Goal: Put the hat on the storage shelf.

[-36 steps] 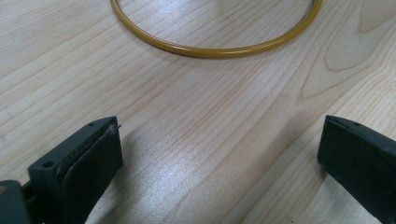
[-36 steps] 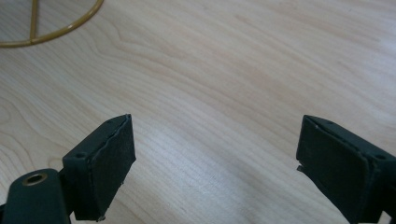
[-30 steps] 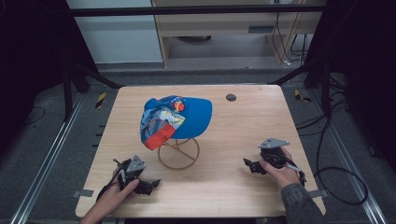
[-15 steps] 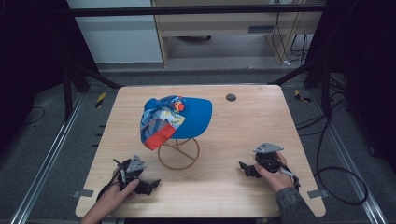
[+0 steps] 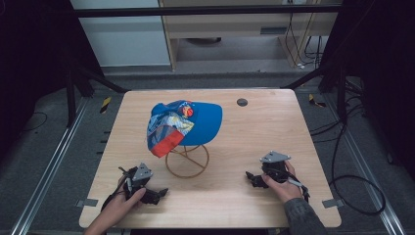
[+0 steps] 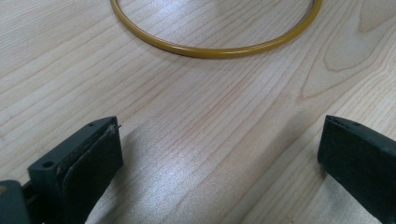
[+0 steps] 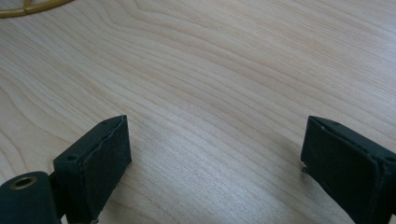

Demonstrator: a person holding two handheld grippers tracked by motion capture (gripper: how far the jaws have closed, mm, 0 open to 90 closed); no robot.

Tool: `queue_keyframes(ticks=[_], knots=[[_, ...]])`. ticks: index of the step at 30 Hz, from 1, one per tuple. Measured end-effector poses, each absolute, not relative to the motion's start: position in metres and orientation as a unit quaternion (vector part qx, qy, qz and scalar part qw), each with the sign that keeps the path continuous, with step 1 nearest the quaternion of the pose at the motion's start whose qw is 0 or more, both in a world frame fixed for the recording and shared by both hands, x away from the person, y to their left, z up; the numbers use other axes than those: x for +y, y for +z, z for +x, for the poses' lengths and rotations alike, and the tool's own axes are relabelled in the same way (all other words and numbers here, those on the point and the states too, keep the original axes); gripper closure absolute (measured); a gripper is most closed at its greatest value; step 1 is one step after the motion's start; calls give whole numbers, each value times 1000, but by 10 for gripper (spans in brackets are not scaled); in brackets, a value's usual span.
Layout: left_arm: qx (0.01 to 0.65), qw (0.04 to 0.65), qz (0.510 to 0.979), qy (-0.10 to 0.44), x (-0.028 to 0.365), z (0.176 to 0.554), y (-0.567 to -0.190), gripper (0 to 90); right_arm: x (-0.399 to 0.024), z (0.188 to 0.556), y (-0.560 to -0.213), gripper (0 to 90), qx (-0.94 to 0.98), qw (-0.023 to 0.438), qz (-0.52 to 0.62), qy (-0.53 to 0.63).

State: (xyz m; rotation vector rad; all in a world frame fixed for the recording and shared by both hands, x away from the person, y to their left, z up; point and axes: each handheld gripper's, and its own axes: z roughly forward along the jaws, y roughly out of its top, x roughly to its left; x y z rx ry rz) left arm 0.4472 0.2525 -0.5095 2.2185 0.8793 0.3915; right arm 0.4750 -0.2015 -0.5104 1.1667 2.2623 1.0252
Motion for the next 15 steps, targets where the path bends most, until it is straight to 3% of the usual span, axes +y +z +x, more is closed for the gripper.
queue_keyframes(ticks=[15], knots=[[340, 354, 858, 152, 252, 447, -510, 0, -195, 469, -512, 68, 811, 190, 428, 352]])
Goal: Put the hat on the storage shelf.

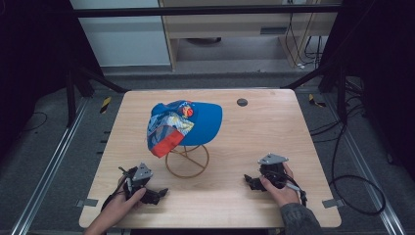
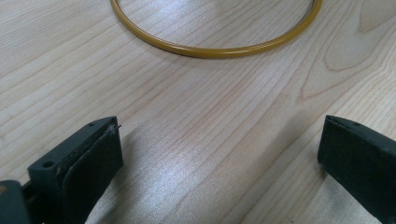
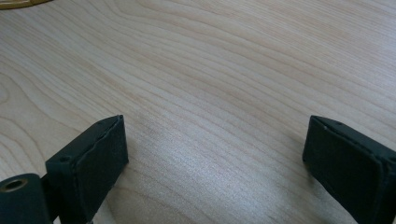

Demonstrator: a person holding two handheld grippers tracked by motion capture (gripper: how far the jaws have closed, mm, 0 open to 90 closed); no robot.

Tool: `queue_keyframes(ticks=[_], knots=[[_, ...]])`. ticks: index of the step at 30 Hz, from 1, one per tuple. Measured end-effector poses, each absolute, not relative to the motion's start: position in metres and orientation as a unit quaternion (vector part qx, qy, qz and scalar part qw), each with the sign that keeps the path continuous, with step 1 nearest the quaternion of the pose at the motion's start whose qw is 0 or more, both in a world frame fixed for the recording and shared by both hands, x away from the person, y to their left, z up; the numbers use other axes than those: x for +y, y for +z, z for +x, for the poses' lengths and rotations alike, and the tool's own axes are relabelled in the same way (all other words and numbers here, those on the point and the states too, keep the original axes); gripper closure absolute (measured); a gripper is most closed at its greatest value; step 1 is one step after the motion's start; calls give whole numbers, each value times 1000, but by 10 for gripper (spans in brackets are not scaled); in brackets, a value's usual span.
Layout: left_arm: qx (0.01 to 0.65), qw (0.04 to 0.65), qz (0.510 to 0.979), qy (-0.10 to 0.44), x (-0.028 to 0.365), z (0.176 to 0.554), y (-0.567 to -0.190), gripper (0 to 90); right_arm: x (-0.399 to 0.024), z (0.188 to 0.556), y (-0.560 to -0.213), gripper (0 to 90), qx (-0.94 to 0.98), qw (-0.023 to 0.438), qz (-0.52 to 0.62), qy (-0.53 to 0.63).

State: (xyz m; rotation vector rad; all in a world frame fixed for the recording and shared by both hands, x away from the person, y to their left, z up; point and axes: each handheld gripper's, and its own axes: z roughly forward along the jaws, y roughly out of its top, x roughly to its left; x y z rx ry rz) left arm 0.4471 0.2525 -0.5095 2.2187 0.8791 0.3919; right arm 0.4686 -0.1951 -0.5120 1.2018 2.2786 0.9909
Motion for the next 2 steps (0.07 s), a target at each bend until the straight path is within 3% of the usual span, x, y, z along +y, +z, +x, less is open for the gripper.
queue_keyframes(ticks=[2], knots=[[340, 354, 858, 152, 252, 447, -510, 0, -195, 469, -512, 63, 810, 188, 430, 352]])
